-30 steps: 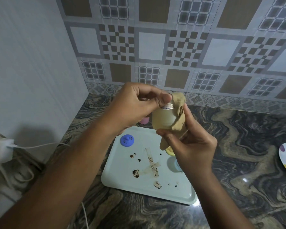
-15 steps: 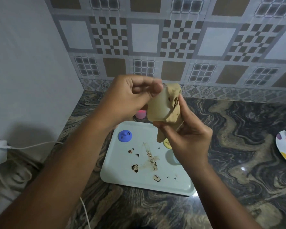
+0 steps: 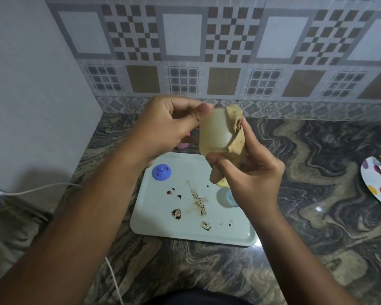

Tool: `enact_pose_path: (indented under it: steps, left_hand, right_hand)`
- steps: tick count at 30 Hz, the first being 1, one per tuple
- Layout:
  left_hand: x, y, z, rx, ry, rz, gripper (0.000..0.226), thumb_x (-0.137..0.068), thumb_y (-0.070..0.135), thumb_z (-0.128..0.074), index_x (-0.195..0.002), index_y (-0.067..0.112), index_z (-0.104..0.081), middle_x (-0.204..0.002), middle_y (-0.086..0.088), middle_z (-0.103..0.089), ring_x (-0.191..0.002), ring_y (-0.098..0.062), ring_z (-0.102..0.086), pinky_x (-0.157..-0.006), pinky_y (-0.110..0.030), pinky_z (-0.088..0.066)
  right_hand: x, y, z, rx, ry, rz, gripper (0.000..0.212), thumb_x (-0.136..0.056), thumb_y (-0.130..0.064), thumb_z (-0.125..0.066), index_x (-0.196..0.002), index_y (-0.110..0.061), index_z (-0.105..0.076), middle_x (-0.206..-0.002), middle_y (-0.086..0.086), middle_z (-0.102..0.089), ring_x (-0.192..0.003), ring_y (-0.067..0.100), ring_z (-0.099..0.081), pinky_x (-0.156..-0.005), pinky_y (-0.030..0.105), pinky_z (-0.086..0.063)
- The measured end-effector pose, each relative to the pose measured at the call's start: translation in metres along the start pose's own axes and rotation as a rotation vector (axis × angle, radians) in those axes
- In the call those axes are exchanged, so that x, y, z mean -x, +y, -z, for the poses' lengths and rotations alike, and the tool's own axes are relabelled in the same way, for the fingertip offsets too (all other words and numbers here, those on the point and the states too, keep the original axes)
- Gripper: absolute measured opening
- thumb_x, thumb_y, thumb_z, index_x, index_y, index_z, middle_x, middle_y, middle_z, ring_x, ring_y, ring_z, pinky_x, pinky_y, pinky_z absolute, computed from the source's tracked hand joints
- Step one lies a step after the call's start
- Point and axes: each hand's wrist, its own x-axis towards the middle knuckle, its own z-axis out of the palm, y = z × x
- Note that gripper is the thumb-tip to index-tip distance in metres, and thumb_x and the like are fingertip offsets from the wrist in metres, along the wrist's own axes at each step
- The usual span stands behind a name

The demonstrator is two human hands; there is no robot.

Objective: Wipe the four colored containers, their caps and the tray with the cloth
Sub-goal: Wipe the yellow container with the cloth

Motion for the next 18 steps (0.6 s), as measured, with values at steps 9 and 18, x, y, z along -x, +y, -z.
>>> enact_pose_path:
  steps: [9,18]
  left_hand:
    - [0.000,0.008,-0.006,-0.053,0.024,-0.088,0.032,-0.071,0.046,-0.077,-0.090,0.020,-0.078,-0.089,-0.009,-0.077,-0.089,-0.036,-0.072,-0.076,-0.060,-0.058]
    - [-0.001,0.002,0.007,0.041,-0.067,-0.015,0.018,-0.076,0.031,-0.073,-0.090,0.020,-0.075,-0.086,-0.001,-0.075,-0.081,-0.017,-0.071,-0.079,-0.048,-0.060]
  right_hand:
    - [0.002,0.011,-0.002,0.070,-0.033,0.096,0.080,-0.074,-0.016,-0.091,-0.145,-0.015,-0.056,-0.125,0.028,-0.069,-0.093,0.046,-0.075,-0.068,0.036,-0.065]
    - [0.001,0.000,-0.001,-0.034,0.009,0.001,0.085,-0.068,-0.008,-0.091,-0.145,-0.008,-0.053,-0.085,0.019,-0.077,-0.057,0.024,-0.075,-0.059,0.029,-0.062]
